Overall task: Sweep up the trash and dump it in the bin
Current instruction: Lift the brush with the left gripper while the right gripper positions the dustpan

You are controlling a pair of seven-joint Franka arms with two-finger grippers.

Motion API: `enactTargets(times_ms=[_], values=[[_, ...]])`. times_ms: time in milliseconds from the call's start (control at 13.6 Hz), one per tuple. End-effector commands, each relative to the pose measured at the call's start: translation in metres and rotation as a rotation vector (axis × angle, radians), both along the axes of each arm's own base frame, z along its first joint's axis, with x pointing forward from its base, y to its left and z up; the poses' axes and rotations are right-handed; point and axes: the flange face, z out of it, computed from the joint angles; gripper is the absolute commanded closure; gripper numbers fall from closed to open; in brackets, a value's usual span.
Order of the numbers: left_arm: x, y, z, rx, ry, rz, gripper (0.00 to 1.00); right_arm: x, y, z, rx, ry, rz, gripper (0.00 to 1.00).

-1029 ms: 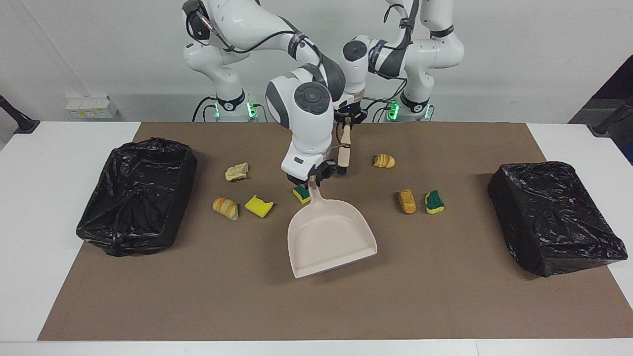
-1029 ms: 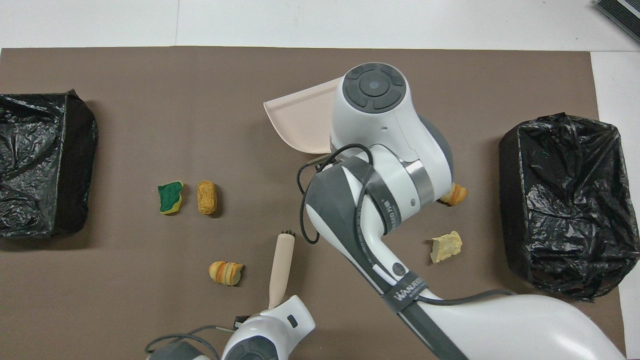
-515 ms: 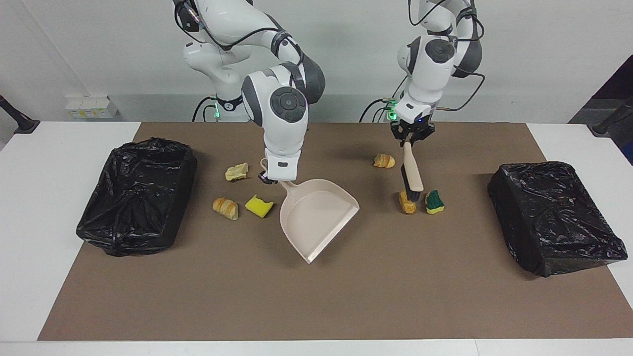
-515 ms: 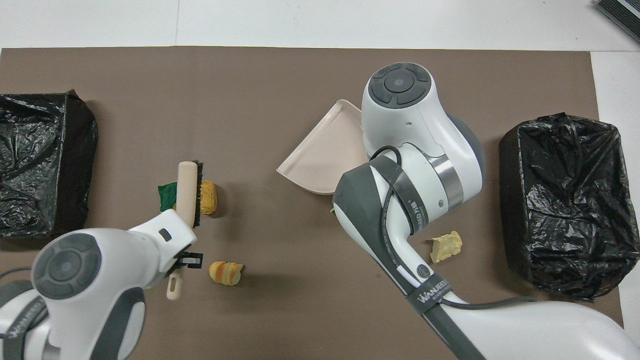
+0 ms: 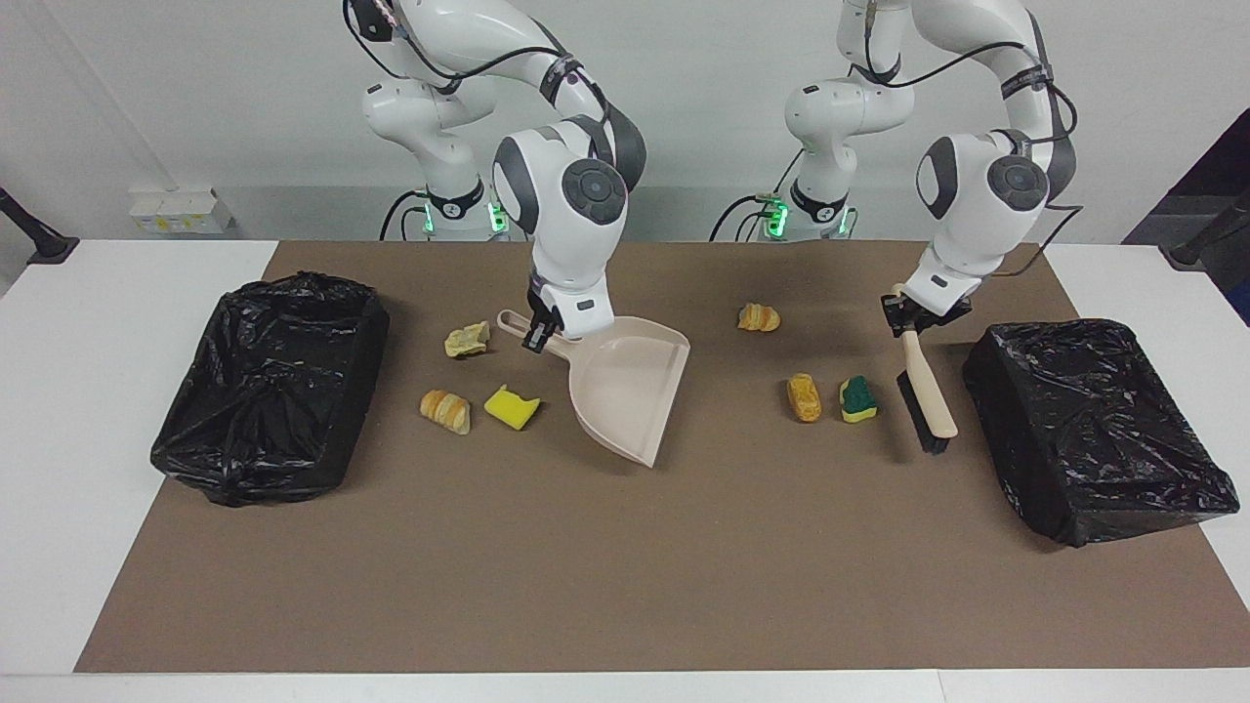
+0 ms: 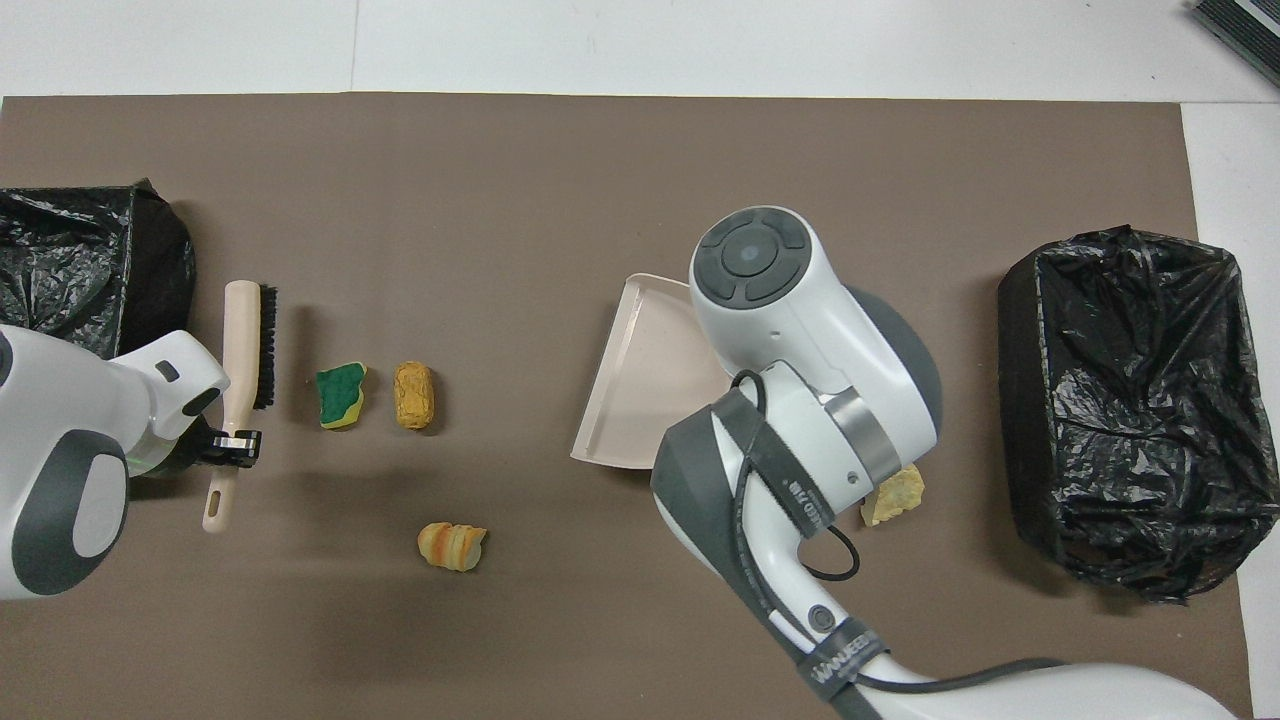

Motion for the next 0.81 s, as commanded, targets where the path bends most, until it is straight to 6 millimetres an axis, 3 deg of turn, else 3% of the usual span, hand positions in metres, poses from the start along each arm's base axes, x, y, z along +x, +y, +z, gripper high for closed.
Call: enactTargets(times_ms=[0,221,294,515,735], values=[[0.001,-0.008,-0.01,0.014,0.018,-0.035,1.0,-0.026,0.015,-0.006,-0.039,-0.032,0.11,1.0],[-0.009,-0.027,-0.018,0.016,0.055,-0.08,1.0,-0.058,0.024,-0.027,-0.013,-0.063,0.239,1.0],[-0.014,-0.042,-0.018,0.02,0.085,-0.112,1.0,-0.062,0.021,-0.03,-0.017,-0.046,0.266,1.0],[-0.026,-0.074,-0.018,0.032,0.095,-0.141,1.0,-0.067,0.025,-0.027,-0.026,-0.04,0.337,1.0],[-0.04,-0.115,-0.02,0.025,0.096,-0.044,1.0,-0.069,0.029,-0.028,-0.032,-0.042,0.35,1.0]])
